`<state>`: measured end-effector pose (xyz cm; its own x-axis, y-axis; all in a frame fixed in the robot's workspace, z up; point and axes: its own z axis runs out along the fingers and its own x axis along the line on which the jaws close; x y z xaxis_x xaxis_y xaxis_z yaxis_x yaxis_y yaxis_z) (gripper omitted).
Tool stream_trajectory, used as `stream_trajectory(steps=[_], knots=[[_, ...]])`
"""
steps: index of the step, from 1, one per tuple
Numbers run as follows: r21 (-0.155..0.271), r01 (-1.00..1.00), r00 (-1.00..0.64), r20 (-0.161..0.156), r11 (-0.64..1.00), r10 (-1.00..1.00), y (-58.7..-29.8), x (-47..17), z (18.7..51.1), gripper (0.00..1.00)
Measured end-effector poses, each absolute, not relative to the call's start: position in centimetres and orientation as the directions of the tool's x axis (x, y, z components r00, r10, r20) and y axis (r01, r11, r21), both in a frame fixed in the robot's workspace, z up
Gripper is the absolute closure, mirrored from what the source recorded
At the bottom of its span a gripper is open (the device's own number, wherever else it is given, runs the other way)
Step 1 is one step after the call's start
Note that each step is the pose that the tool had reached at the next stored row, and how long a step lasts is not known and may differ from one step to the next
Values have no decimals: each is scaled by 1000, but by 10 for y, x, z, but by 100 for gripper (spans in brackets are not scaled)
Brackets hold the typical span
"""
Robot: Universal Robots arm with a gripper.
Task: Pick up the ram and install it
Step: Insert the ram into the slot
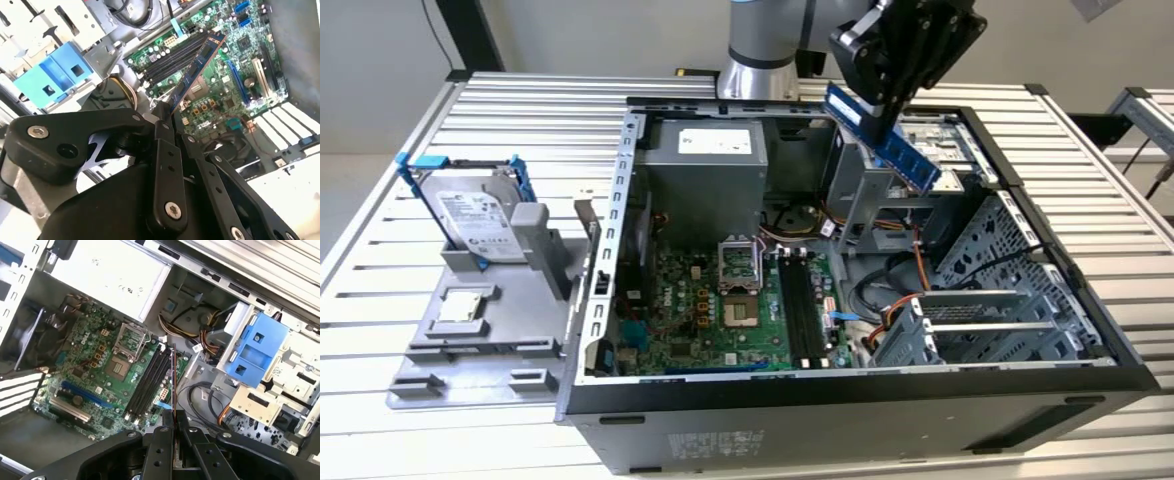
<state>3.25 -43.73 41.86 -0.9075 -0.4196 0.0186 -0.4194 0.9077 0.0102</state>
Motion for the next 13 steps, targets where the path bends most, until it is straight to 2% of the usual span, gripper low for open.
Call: stream_trajectory(steps=[13], knots=[[10, -297, -955, 19, 955, -297, -437, 33, 419, 100]])
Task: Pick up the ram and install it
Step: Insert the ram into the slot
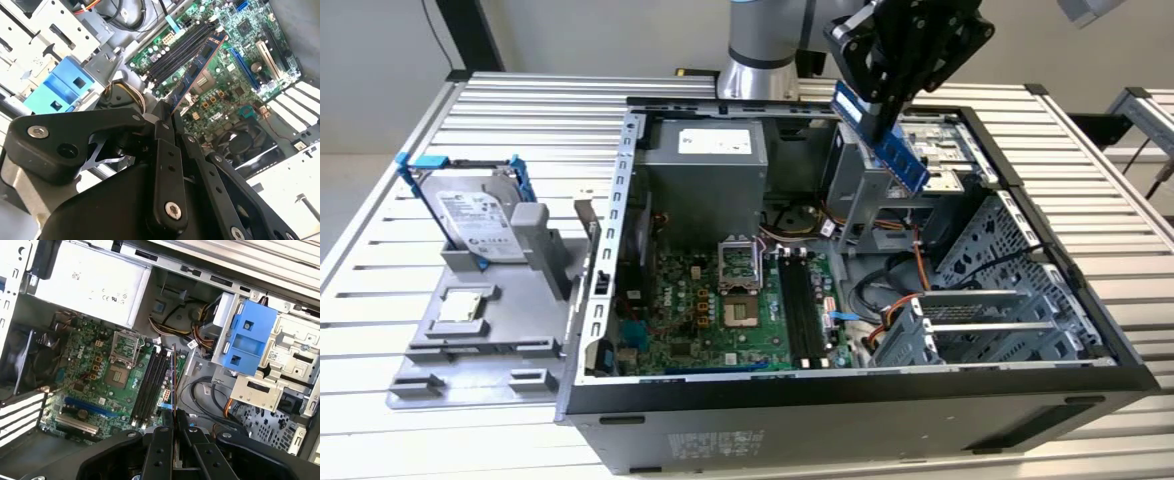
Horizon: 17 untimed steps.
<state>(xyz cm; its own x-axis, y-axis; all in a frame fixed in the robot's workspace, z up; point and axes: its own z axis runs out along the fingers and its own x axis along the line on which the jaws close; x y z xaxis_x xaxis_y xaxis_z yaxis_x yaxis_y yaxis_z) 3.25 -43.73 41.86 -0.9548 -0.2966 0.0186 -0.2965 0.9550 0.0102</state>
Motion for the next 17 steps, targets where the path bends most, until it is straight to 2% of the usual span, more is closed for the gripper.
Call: stream_trajectory(steps=[17], knots=[[10, -234, -972, 19, 972, -235, -437, 33, 416, 100]])
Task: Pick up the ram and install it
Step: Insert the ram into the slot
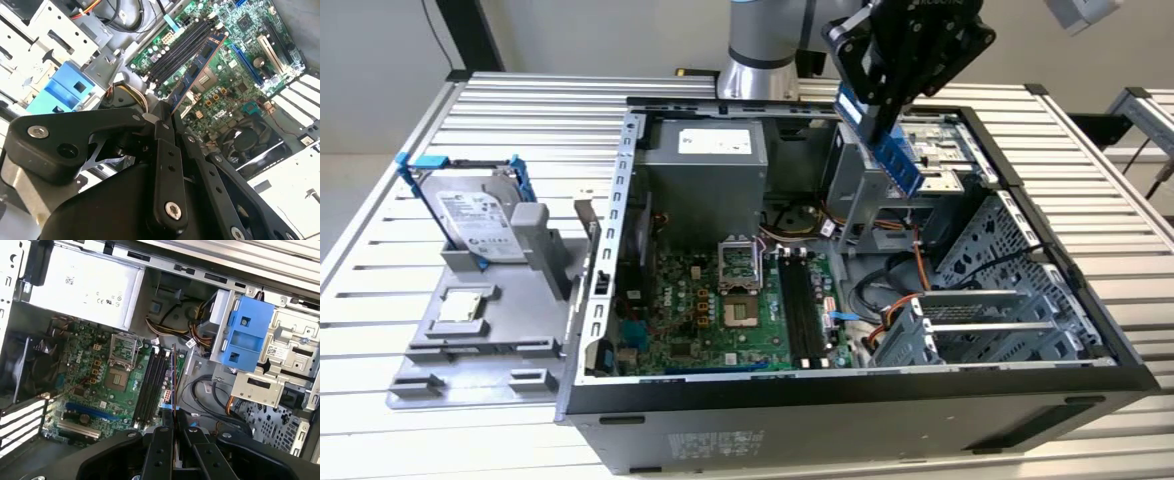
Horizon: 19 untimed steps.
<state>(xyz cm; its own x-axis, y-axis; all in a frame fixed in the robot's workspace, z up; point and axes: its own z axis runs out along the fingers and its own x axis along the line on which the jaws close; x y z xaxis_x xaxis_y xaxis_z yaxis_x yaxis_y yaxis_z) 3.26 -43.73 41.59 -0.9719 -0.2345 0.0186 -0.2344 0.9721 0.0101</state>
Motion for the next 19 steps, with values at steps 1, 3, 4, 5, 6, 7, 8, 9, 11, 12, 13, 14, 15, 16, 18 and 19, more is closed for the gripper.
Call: stream_trajectory(steps=[1, 3, 4, 5, 6, 7, 8, 9, 11, 12, 13, 14, 15, 16, 18, 19], knots=[[10, -225, -974, 19, 974, -225, -437, 33, 416, 100], [10, -208, -978, 19, 978, -208, -437, 33, 415, 100], [10, -200, -980, 19, 980, -200, -437, 33, 415, 100], [10, -190, -982, 19, 982, -190, -437, 33, 415, 100], [10, -177, -984, 19, 984, -177, -437, 33, 415, 100], [10, -163, -986, 19, 987, -163, -437, 33, 414, 100], [10, -149, -989, 19, 989, -149, -437, 33, 414, 100], [10, -135, -991, 19, 991, -136, -437, 33, 414, 100], [10, -111, -994, 19, 994, -111, -437, 33, 414, 100], [10, -101, -995, 19, 995, -101, -437, 33, 413, 100], [10, -89, -996, 19, 996, -89, -437, 33, 413, 100], [10, -80, -997, 19, 997, -80, -437, 33, 413, 100], [10, -73, -997, 19, 997, -73, -437, 33, 413, 100], [10, -70, -997, 19, 997, -70, -437, 33, 413, 100], [10, -70, -997, 19, 997, -70, -437, 33, 413, 100], [10, -70, -997, 19, 997, -70, -437, 33, 413, 100]])
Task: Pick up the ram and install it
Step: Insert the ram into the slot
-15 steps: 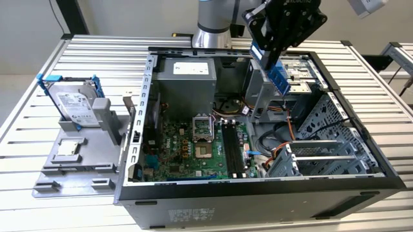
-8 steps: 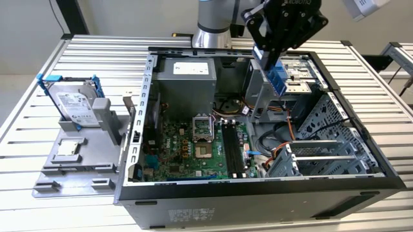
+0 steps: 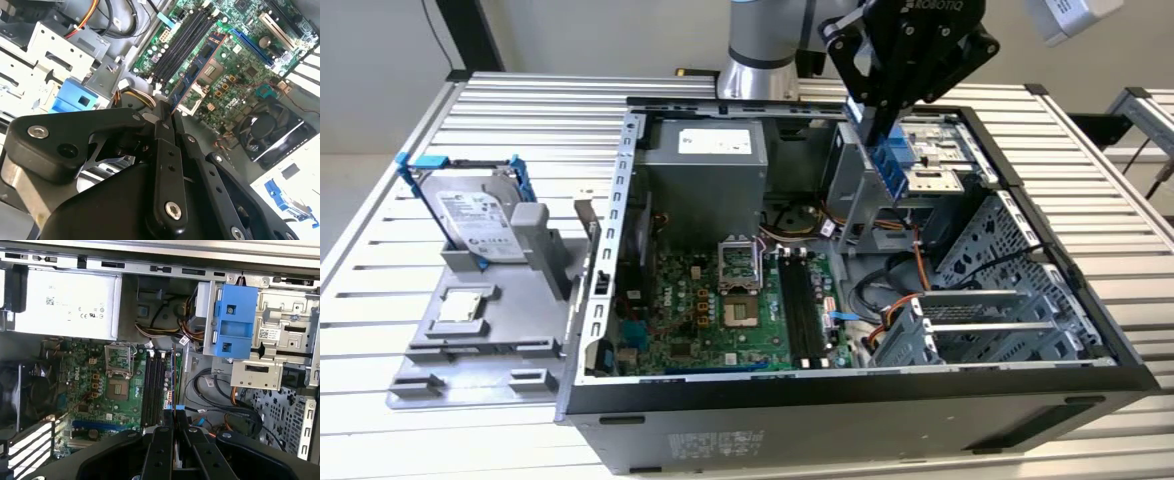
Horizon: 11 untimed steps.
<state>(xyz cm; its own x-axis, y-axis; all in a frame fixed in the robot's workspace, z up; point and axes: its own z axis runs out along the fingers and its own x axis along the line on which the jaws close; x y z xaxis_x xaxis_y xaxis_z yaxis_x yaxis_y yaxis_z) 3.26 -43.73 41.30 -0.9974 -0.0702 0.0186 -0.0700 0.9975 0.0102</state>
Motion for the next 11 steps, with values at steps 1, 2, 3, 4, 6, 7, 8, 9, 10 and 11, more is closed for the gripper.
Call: stream_trajectory(steps=[1, 2, 3, 4, 6, 7, 8, 9, 10, 11], knots=[[10, -70, -997, 19, 998, -70, -437, 33, 413, 100], [10, -70, -997, 19, 998, -70, -437, 33, 413, 100], [10, -70, -997, 19, 998, -70, -437, 33, 413, 100], [10, -70, -997, 19, 998, -70, -437, 33, 413, 100], [10, -70, -997, 19, 998, -70, -437, 33, 413, 100], [10, -69, -997, 19, 998, -70, -437, 33, 412, 100], [10, -69, -997, 19, 998, -69, -437, 33, 412, 100], [10, -69, -997, 19, 998, -69, -437, 33, 412, 100], [10, -68, -998, 19, 998, -68, -437, 33, 411, 100], [10, -67, -998, 19, 998, -67, -437, 33, 410, 100]])
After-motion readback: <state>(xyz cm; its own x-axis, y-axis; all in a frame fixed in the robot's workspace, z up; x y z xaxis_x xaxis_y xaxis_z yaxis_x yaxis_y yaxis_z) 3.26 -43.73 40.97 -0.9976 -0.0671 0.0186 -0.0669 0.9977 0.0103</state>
